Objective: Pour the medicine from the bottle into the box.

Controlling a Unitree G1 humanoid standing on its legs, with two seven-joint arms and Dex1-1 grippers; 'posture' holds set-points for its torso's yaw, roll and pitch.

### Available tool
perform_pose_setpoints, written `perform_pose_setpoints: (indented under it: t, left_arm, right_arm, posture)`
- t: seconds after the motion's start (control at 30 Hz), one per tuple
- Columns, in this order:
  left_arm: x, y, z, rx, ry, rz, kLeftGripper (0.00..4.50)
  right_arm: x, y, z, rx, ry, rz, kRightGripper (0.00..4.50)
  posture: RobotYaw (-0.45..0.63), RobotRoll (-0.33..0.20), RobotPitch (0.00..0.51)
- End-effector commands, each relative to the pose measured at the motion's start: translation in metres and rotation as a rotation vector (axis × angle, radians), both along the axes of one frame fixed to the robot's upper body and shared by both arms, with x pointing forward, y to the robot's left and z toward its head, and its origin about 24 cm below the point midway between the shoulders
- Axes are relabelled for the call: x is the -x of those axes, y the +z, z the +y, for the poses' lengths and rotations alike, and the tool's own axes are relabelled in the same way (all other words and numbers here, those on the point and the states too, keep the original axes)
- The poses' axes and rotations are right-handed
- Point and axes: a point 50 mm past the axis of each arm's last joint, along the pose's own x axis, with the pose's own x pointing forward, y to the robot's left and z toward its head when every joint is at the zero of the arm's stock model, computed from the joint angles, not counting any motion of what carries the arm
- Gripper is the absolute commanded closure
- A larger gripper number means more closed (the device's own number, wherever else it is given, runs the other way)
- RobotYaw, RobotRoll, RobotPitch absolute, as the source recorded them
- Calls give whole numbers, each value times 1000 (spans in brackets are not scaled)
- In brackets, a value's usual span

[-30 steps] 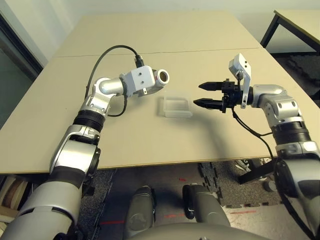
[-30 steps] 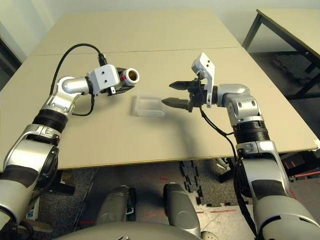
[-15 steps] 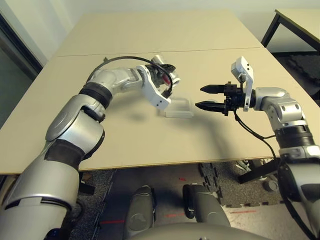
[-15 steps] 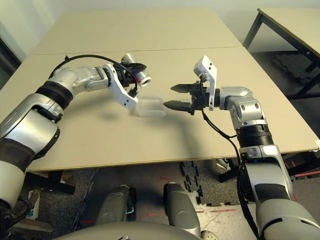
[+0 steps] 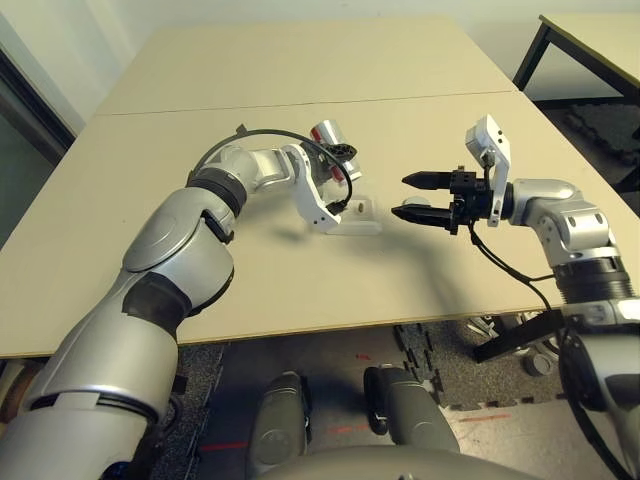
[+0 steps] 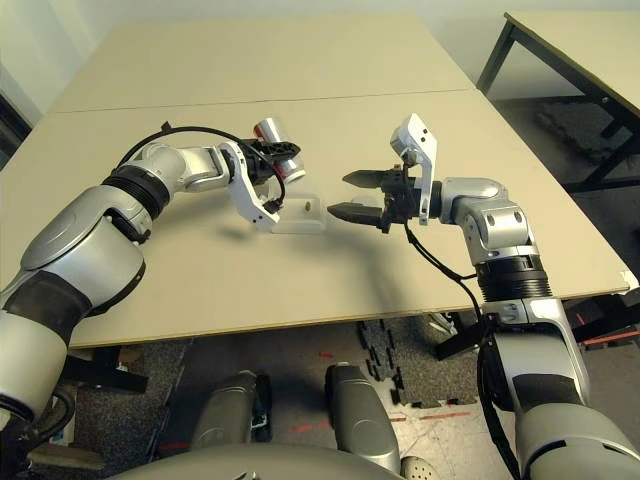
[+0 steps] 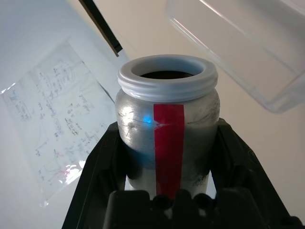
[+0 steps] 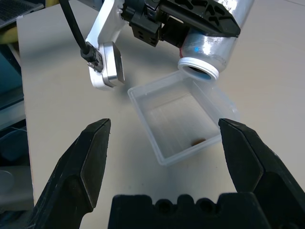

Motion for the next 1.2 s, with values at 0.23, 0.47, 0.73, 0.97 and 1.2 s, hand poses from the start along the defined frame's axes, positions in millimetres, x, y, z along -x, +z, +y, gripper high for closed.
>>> perform_pose_setpoints:
  t: [0.23, 0.47, 0.73, 0.97, 1.2]
  left_arm:
    - [-3, 18, 7, 389, 196, 289, 1907]
    - [-2, 24, 31, 945, 304, 753, 1907]
    - [3, 12, 61, 1372, 294, 1022, 1907]
    - [10, -2, 75, 1593, 309, 1057, 1907]
    - [17, -21, 89, 1743, 342, 1061, 1907]
  right_arm:
    - [-1, 0, 4, -1, 12, -2, 0]
    - [-2, -1, 0, -8, -17, -8, 0]
    - [-7, -2, 3, -19, -25, -17, 0]
    - [-11, -2, 5, -20, -24, -22, 0]
    - [-10, -4, 4, -17, -26, -20, 0]
  posture:
    - [-84, 0, 60]
    - [-81, 0, 59]
    - [-56, 0, 58]
    - [-47, 0, 69]
    - [-55, 0, 83]
